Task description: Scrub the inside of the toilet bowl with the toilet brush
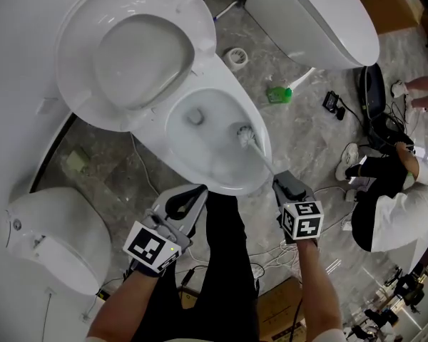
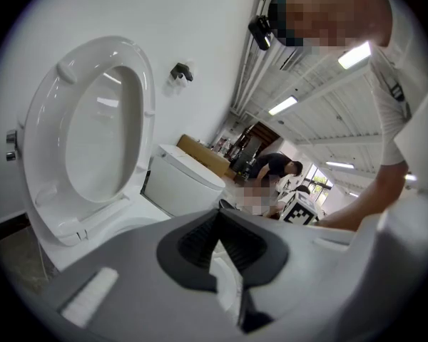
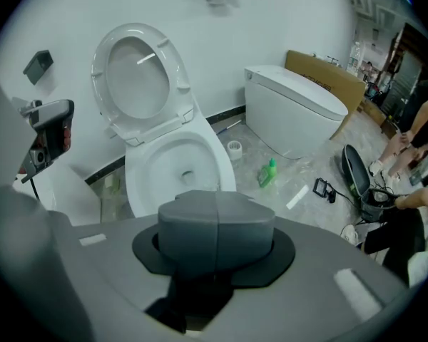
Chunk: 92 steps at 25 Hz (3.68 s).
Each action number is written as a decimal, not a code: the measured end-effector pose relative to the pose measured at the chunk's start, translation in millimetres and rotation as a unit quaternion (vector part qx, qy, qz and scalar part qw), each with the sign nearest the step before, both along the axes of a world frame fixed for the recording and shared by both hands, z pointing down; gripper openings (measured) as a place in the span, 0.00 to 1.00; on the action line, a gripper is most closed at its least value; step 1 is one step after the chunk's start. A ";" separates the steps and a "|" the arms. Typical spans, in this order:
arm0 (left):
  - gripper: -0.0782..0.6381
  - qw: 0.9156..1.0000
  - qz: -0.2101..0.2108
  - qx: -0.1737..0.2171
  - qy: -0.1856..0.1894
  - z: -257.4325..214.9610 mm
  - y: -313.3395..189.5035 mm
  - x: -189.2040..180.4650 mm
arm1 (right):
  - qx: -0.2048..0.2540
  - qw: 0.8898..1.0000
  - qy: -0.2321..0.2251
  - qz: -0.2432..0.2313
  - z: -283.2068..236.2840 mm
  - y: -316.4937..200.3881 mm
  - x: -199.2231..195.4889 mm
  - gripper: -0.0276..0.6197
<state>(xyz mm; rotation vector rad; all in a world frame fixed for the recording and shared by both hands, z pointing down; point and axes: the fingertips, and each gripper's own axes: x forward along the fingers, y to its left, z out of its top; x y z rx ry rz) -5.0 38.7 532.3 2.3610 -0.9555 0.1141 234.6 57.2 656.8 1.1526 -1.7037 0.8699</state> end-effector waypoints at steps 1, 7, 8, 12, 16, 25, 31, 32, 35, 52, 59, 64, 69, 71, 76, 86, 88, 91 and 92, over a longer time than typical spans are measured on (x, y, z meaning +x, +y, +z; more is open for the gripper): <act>0.11 1.000 0.000 0.000 0.000 -1.6 1.5 0.0 | -0.010 1.000 0.007 -0.010 -1.7 4.4 1.8 0.27; 0.12 1.000 -0.003 0.005 -0.004 -6.8 7.0 -4.1 | -0.076 0.993 0.036 -0.077 -15.6 22.1 10.6 0.27; 0.11 1.000 -0.003 0.005 -0.005 -7.0 8.3 -4.8 | -0.081 0.992 0.039 -0.087 -18.2 23.1 10.1 0.27; 0.11 1.000 -0.005 0.004 -0.002 -10.8 10.9 -3.6 | -0.096 0.987 0.051 -0.117 -24.1 28.6 8.4 0.27; 0.11 1.000 0.004 -0.001 -0.003 -10.6 12.6 3.5 | -0.111 0.984 0.048 -0.131 -24.1 36.7 3.0 0.27; 0.11 1.000 0.015 0.000 -0.014 -2.1 16.8 11.3 | -0.166 0.964 0.019 -0.206 -23.9 50.0 -16.6 0.27; 0.11 1.000 0.014 -0.006 -0.008 -5.1 16.7 16.3 | -0.177 0.952 -0.029 -0.248 -12.6 46.9 -34.8 0.27; 0.11 1.000 0.014 -0.006 -0.008 -4.9 16.7 15.5 | -0.177 0.951 -0.038 -0.249 -10.2 47.3 -38.1 0.27; 0.11 1.000 0.012 -0.008 -0.015 -0.3 18.3 10.6 | -0.170 0.950 -0.065 -0.252 -2.6 48.9 -48.7 0.27; 0.11 0.999 0.008 -0.011 -0.045 26.4 20.2 -11.4 | -0.097 0.948 -0.195 -0.232 32.1 21.5 -137.8 0.28; 0.11 0.999 0.007 -0.013 -0.047 31.0 15.6 -13.7 | -0.067 0.953 -0.215 -0.204 42.8 -2.1 -170.4 0.28; 0.11 0.999 0.003 -0.010 -0.048 32.6 8.5 -17.8 | -0.057 0.955 -0.216 -0.194 47.8 -17.6 -182.3 0.28; 0.11 0.999 -0.002 -0.006 -0.049 34.3 1.8 -21.8 | -0.036 0.963 -0.212 -0.165 54.1 -31.4 -192.4 0.28; 0.11 0.999 -0.002 -0.005 -0.050 34.6 -1.2 -23.2 | -0.028 0.967 -0.210 -0.142 57.2 -35.9 -191.1 0.28; 0.11 0.999 -0.004 -0.007 -0.049 27.9 -6.7 -24.4 | -0.018 0.974 -0.200 -0.109 40.9 -25.3 -161.8 0.28; 0.11 0.999 0.009 -0.007 -0.046 26.3 -4.7 -8.2 | -0.035 0.979 -0.144 -0.141 39.1 25.6 -127.9 0.28; 0.11 0.999 0.012 -0.009 -0.048 30.9 -3.0 -6.0 | -0.036 0.979 -0.136 -0.147 47.0 30.0 -125.2 0.28; 0.11 0.998 0.014 -0.013 -0.052 41.7 0.6 -5.3 | -0.037 0.979 -0.134 -0.152 61.6 34.2 -126.4 0.28; 0.11 0.998 0.014 -0.014 -0.053 45.9 2.1 -5.1 | -0.035 0.979 -0.135 -0.151 66.5 33.6 -127.4 0.28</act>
